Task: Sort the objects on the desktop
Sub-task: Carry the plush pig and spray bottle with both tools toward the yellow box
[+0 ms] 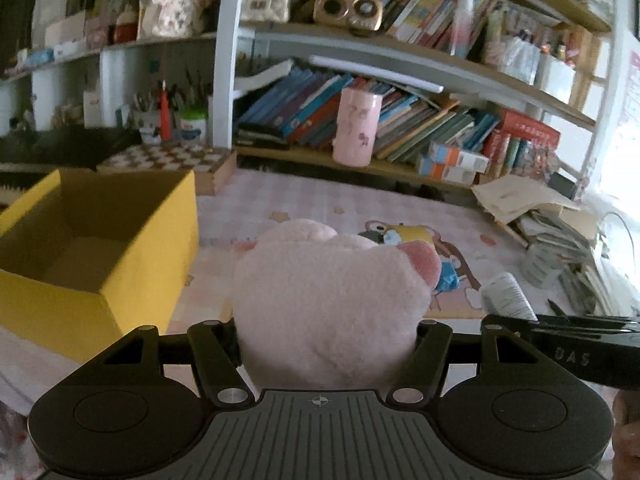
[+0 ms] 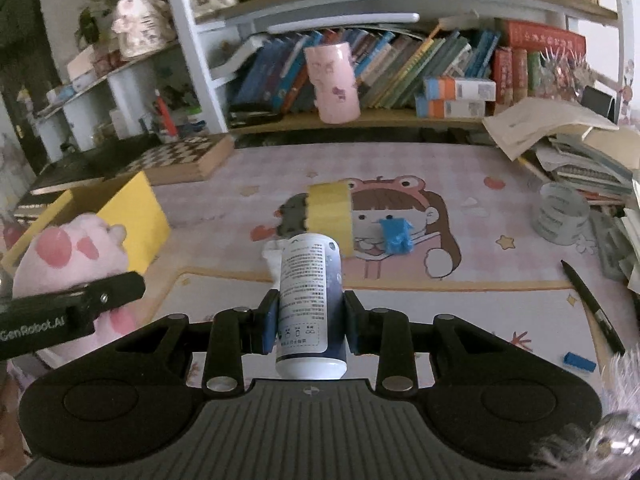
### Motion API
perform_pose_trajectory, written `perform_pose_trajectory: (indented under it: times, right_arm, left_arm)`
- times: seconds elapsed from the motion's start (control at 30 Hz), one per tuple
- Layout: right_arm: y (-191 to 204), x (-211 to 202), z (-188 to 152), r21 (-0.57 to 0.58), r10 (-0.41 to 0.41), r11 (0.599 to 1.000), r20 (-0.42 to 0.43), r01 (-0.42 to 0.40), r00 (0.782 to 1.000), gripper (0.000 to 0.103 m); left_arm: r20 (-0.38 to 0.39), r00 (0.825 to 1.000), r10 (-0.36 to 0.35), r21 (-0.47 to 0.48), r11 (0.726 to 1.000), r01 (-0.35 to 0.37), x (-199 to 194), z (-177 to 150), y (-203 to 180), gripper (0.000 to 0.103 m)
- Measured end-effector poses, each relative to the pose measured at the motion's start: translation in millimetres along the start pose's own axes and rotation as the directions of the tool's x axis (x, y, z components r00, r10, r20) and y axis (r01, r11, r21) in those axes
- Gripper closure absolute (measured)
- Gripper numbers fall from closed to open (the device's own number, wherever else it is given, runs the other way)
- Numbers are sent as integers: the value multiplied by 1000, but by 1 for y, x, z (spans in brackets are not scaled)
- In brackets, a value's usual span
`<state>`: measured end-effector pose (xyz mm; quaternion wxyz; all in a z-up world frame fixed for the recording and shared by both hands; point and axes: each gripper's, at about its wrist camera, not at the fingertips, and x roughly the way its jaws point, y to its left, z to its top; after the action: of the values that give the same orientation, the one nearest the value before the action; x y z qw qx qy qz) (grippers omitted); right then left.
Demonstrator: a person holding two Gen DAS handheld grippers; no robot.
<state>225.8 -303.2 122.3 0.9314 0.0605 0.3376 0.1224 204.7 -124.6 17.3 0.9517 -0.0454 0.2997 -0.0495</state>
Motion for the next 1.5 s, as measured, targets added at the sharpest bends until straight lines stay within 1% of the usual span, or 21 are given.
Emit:
perform_pose_trajectory:
  times: [0.07, 0.2, 0.3, 0.43, 0.63, 0.83, 1.03, 1.27, 1.5]
  right_arm:
    - [11, -4, -7, -23, -2, 1000, 4, 2, 1000, 73]
    - [36, -12, -19, -75, -7, 997, 16, 8, 1000, 73]
    - [54, -17, -23, -99, -11, 995, 31, 14, 999, 73]
    - [75, -20, -33, -109, -12, 994, 17, 14, 1000, 73]
    - [105, -25, -47, -106, -21, 994, 0, 21, 1000, 73]
    - [143, -34, -66, -151, -7, 989, -14, 5, 1000, 73]
    - [174, -42, -85, -144, 9, 989, -24, -12, 1000, 73]
    - [208, -44, -106, -129, 52, 990, -49, -58, 997, 73]
    - [240, -46, -120, -145, 107, 982, -71, -117, 992, 73]
  left_arm:
    - [2, 1000, -11, 19, 1000, 11, -6, -5, 2, 38]
    - [-8, 999, -31, 12, 999, 32, -17, -15, 15, 38]
    - [5, 999, -38, 13, 999, 38, -28, -20, 27, 38]
    - [10, 999, -46, 1, 999, 46, -41, -28, 47, 37]
    - [-14, 999, -52, -27, 998, 51, -61, -46, 76, 37]
    - [-27, 999, -40, -32, 999, 39, -85, -61, 102, 37]
    - [-34, 999, -33, -10, 999, 33, -109, -74, 123, 37]
    - [-45, 999, 5, -13, 1000, -6, -134, -89, 152, 37]
    - [-46, 998, 42, -33, 999, -43, -156, -101, 174, 37]
